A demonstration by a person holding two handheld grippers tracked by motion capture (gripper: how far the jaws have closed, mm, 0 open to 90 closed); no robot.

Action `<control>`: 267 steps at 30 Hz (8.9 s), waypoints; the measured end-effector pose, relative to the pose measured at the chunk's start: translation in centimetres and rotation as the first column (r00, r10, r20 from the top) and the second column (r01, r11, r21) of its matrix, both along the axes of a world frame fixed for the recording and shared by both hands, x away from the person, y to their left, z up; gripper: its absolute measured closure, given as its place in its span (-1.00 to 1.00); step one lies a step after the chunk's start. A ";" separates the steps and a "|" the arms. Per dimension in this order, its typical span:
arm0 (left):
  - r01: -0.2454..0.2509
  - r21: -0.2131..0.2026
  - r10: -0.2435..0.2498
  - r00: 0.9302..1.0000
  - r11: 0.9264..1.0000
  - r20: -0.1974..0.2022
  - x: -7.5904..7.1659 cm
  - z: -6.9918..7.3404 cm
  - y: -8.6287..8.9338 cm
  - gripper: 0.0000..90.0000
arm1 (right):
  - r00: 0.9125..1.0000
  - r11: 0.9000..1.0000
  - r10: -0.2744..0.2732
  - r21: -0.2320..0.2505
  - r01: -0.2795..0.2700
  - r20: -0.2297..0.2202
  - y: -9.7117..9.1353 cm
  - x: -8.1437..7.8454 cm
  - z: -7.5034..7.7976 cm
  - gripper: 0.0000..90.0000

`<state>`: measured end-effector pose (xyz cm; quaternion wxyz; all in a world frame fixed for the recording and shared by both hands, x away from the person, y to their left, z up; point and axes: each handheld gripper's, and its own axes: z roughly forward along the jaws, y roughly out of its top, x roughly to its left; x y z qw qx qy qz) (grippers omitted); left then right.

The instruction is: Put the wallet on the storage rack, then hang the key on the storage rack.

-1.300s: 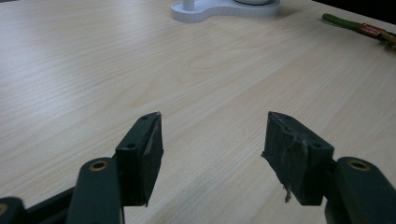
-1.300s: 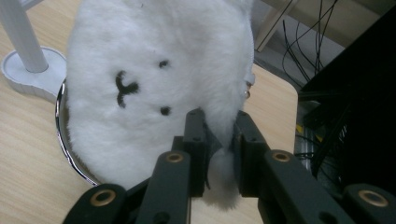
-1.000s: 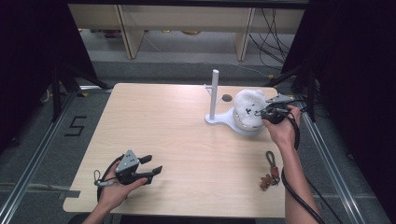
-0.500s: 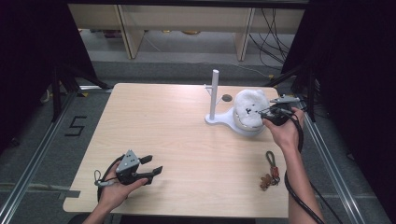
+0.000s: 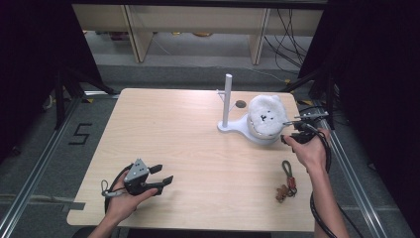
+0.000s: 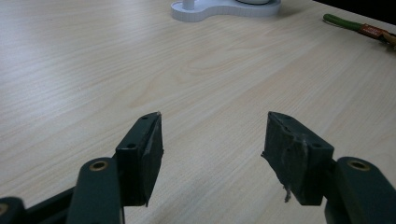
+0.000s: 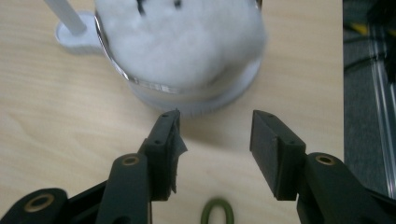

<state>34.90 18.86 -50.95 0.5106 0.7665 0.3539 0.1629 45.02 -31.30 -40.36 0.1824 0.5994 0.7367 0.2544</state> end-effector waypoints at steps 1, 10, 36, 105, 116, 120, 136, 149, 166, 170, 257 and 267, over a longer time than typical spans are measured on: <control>-0.002 0.002 0.002 1.000 1.000 -0.001 0.0 0.0 0.0 -0.18 | 1.000 1.000 0.001 0.009 -0.001 -0.020 -0.2 -0.2 -0.2 0.22; -0.009 0.013 0.009 1.000 1.000 -0.003 0.0 0.0 -0.1 -0.18 | 0.972 0.998 -0.056 0.010 0.060 -0.230 -1.1 -2.4 -1.8 0.22; -0.019 0.015 0.019 1.000 1.000 0.001 0.1 0.2 -0.1 -0.18 | 0.873 0.995 -0.076 0.024 0.100 -0.481 -1.1 -3.3 -3.9 0.37; -0.002 -0.021 0.002 1.000 1.000 0.007 -0.6 0.4 -0.1 -0.19 | 0.986 0.984 0.136 0.125 -0.124 -0.093 3.6 -6.7 -1.4 0.77; -0.020 -0.020 0.020 1.000 1.000 0.013 -0.6 0.5 0.0 -0.20 | 0.959 0.954 0.223 0.165 -0.252 0.174 5.2 -7.4 -1.6 0.77; -0.013 -0.035 0.013 1.000 0.999 0.020 -0.5 0.6 0.0 -0.20 | 0.953 0.952 0.218 0.169 -0.255 0.209 5.7 -7.6 -1.7 0.77; 0.011 -0.116 -0.010 1.000 0.993 0.013 -0.2 1.4 -0.6 -0.07 | 0.881 0.896 0.281 0.226 -0.383 0.380 8.1 -7.8 -3.3 0.77; 0.069 -0.195 -0.061 0.997 0.978 0.047 1.0 4.0 -2.7 0.22 | 0.839 0.871 0.304 0.224 -0.436 0.451 10.3 -7.4 -3.4 0.77; 0.186 -0.240 -0.183 0.982 0.953 0.037 5.5 7.5 -8.1 0.28 | 0.798 0.833 0.339 0.234 -0.501 0.499 13.9 -7.2 -3.1 0.77; 0.205 -0.250 -0.205 0.978 0.946 0.023 6.4 7.5 -8.9 0.34 | 0.808 0.825 0.340 0.260 -0.502 0.481 14.5 -7.3 -3.3 0.77; 0.217 -0.275 -0.225 0.974 0.937 0.003 8.8 8.3 -10.7 0.86 | 0.806 0.832 0.338 0.246 -0.498 0.486 14.3 -7.7 -4.5 0.38; 0.179 -0.244 -0.175 0.984 0.953 0.035 9.8 8.5 -9.8 0.86 | 0.831 0.867 0.288 0.238 -0.437 0.476 12.9 -8.5 -5.0 0.30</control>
